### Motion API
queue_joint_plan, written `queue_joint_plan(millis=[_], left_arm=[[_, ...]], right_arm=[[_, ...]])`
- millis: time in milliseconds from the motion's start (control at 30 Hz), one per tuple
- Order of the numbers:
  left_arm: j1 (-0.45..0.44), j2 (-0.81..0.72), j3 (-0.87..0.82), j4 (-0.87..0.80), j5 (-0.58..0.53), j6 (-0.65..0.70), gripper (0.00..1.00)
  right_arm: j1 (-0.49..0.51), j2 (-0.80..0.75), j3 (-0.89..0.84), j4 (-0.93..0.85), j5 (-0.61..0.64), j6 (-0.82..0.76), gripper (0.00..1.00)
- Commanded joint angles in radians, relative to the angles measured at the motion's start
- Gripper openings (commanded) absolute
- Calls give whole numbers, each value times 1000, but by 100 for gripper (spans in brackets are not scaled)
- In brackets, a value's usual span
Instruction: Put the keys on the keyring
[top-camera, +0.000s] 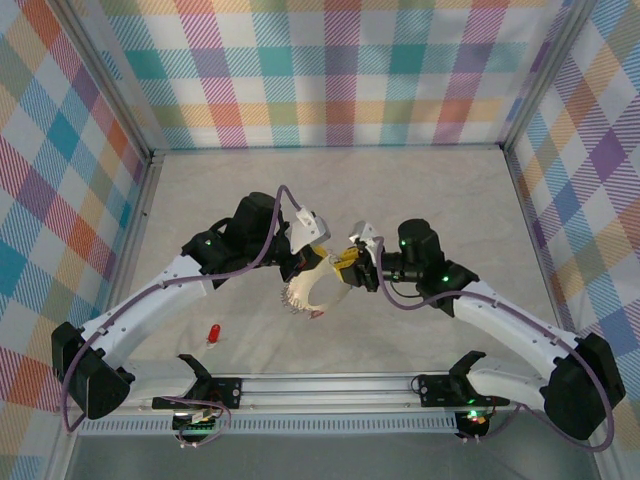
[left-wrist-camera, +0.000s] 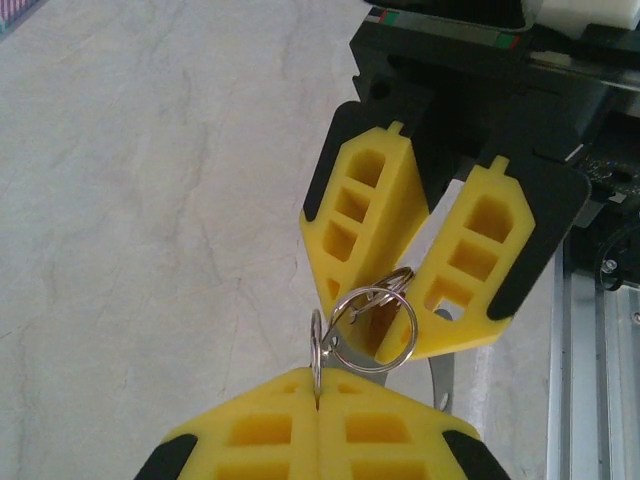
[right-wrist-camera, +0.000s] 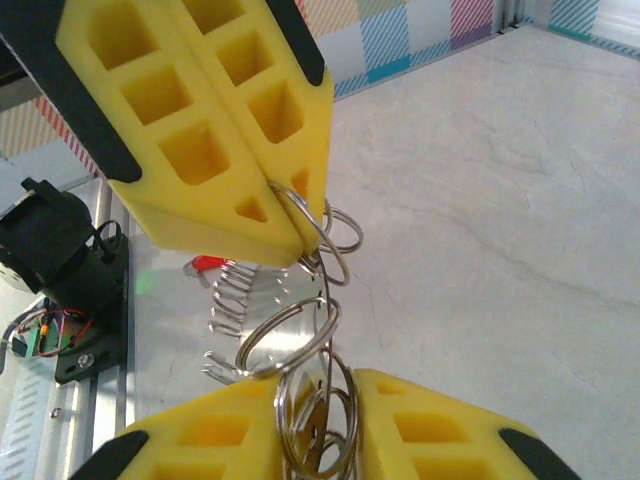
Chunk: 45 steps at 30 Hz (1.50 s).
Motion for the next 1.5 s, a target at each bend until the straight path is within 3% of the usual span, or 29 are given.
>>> queue_joint_plan(millis=[0, 133, 367, 500, 800, 900, 1067, 1233, 1467], left_arm=[[-11, -29, 16, 41, 11, -8, 0], [-11, -27, 19, 40, 12, -7, 0], [-11, -31, 17, 40, 11, -1, 0], [-11, -32, 18, 39, -8, 1, 0], [-12, -32, 14, 44, -29, -9, 0], [-11, -33, 14, 42, -31, -7, 0], [-11, -41, 14, 41, -43, -7, 0], [-11, -44, 12, 40, -40, -7, 0], [-11, -48, 16, 38, -40, -9, 0]], right_arm=[[5, 17, -4, 30, 9, -9, 25], [6, 29, 2, 34, 8, -5, 32], [16, 37, 4, 37, -10, -1, 29], [16, 30, -7, 35, -39, -5, 34], [60, 22, -1, -45, 28, -77, 32], [62, 11, 3, -67, 44, -99, 42], [62, -9, 14, -135, 101, -130, 43], [60, -95, -29, -124, 118, -145, 65], [61, -277, -164, -57, 92, -163, 69]])
